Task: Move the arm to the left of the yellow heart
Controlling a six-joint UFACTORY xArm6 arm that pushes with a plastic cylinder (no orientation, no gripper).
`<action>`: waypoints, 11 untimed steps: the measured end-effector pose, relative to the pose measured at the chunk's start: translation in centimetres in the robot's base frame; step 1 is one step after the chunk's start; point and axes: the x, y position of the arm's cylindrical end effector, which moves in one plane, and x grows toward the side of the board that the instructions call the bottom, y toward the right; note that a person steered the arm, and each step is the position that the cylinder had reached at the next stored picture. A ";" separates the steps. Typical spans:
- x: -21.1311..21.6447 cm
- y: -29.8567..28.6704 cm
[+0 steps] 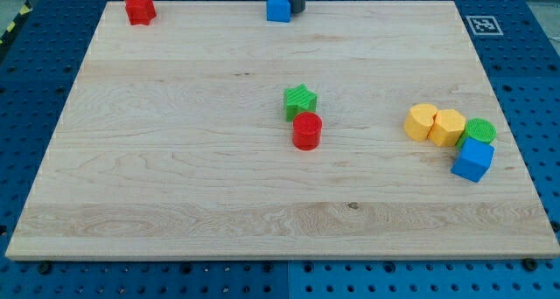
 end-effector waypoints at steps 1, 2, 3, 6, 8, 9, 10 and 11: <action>0.0 -0.3; 0.0 -0.3; 0.3 3.6; 13.7 8.5; 13.7 8.5; 14.7 8.4; 18.2 9.0; 22.5 9.7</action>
